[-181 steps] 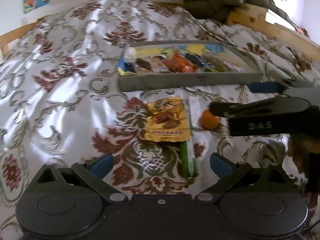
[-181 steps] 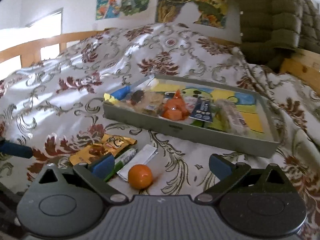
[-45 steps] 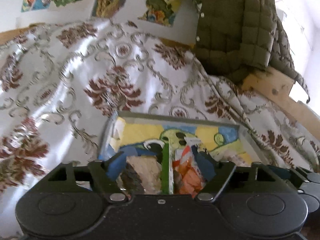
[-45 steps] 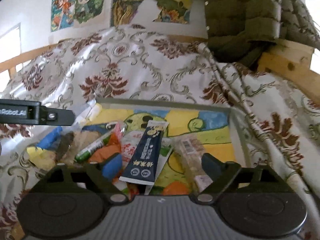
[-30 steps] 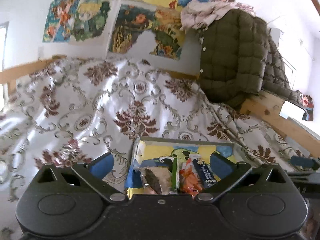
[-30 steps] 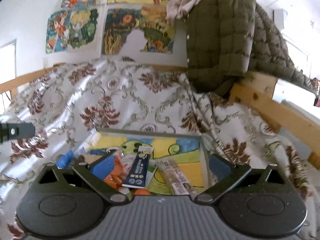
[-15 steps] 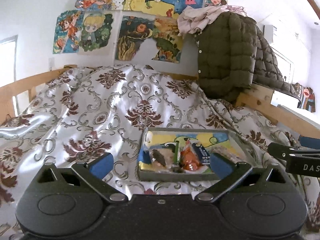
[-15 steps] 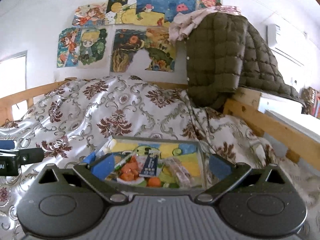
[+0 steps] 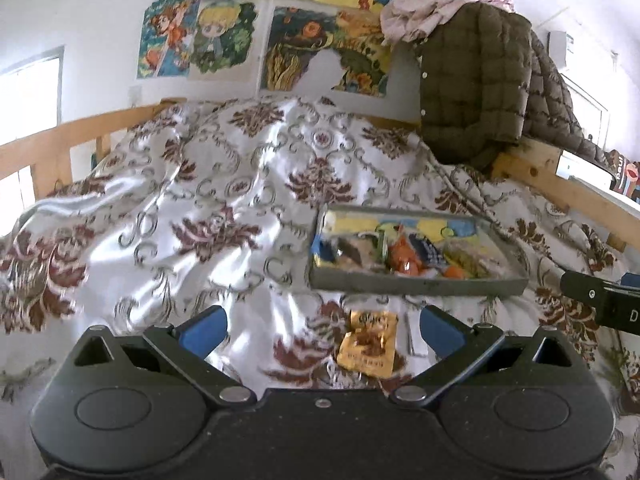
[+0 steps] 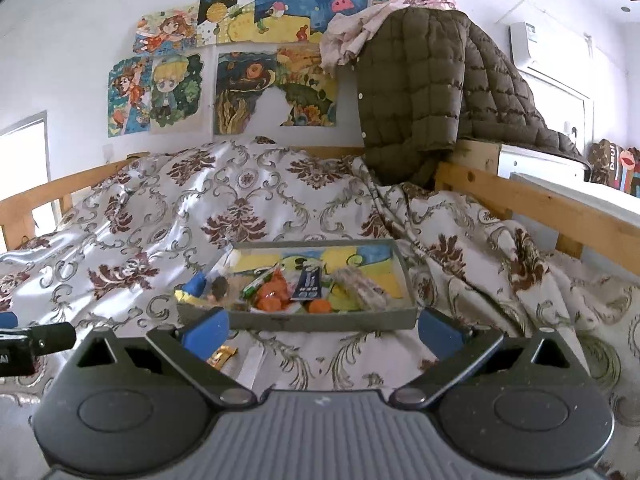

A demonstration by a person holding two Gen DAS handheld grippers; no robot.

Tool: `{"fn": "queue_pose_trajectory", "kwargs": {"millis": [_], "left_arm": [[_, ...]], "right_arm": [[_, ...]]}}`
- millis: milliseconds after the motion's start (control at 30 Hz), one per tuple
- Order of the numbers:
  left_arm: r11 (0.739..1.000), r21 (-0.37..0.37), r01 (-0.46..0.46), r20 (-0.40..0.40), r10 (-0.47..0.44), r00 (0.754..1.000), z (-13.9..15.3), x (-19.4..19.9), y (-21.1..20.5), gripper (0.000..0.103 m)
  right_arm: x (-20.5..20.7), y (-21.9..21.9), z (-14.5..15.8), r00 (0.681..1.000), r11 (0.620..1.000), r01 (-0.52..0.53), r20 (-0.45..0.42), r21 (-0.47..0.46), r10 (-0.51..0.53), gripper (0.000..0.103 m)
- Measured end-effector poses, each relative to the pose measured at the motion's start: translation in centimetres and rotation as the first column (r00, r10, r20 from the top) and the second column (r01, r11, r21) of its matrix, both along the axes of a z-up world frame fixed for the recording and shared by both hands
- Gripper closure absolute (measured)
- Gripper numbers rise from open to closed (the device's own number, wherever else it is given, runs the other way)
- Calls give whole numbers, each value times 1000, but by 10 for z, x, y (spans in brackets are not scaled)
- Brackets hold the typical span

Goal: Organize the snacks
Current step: 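Move both tools back toward the gold packet and white stick pack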

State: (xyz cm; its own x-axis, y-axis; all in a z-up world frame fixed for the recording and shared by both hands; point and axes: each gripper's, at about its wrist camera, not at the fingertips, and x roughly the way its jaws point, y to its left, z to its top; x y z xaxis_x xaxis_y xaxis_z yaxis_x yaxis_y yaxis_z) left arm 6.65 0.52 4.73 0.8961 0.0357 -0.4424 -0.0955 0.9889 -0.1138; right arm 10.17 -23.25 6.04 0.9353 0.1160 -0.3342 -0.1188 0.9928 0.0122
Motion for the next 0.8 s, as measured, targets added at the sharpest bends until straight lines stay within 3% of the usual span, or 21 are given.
{"fn": "queue_pose_trajectory", "kwargs": {"millis": [333, 800], "left_arm": [[999, 19, -30, -53, 31, 998, -22, -9, -3, 1], [996, 67, -55, -136, 64, 989, -46, -6, -9, 1]], "right_arm": [[-22, 6, -24, 998, 998, -53, -33, 17, 54, 0], [-23, 6, -58, 987, 997, -65, -142, 43, 71, 0]]}}
